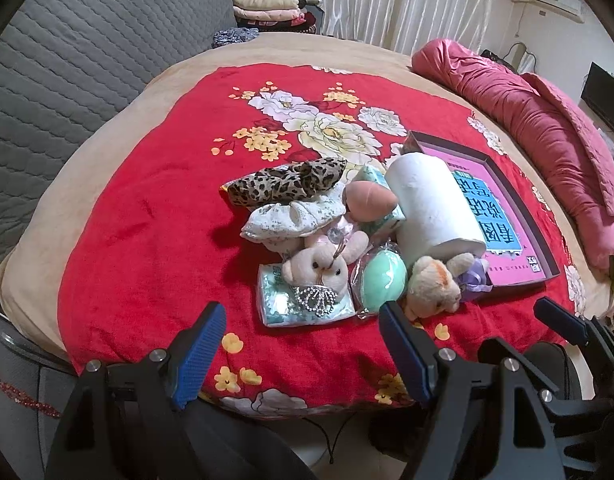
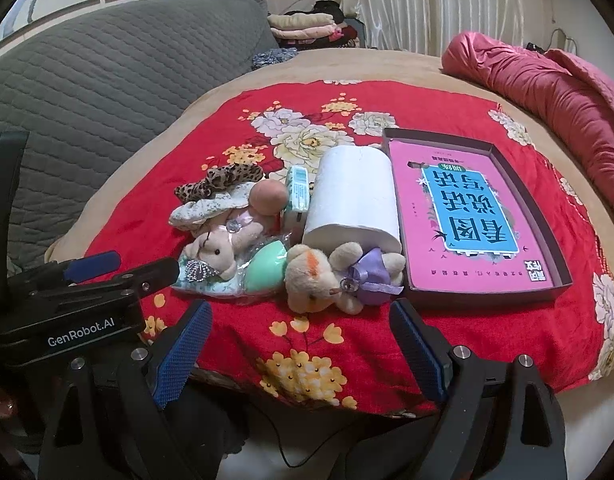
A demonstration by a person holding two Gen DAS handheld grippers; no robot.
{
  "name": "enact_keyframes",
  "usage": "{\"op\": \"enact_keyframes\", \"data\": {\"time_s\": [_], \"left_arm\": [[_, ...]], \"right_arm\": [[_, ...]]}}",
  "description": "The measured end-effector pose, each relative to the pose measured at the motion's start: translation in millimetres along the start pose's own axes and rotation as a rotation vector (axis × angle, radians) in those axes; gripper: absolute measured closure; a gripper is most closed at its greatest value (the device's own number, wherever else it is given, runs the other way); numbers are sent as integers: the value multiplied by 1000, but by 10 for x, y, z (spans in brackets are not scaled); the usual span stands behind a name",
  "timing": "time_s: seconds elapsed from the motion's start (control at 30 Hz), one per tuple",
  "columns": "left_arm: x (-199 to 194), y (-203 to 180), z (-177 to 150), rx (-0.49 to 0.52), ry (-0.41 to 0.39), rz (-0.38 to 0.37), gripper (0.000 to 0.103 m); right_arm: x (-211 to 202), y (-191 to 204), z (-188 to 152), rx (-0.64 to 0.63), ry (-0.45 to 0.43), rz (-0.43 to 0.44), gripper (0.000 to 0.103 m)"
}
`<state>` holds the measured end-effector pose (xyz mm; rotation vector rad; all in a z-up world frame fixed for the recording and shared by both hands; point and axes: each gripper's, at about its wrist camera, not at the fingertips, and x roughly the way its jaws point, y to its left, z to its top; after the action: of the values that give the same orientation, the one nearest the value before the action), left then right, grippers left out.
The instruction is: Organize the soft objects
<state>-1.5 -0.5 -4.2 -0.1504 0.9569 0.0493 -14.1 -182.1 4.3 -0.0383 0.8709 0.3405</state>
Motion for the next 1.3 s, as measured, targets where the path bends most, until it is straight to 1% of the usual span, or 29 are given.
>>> {"op": "enact_keyframes", "data": {"time_s": [1.1,1.3], "left_arm": [[-8,-7,-5,-2,-2,-1,25],[-3,45,31,-28,-8,-13,25]], "right_arm": [[40,-7,-15,12,8,6,12],[65,-49,-13,35,11,16,12]]}}
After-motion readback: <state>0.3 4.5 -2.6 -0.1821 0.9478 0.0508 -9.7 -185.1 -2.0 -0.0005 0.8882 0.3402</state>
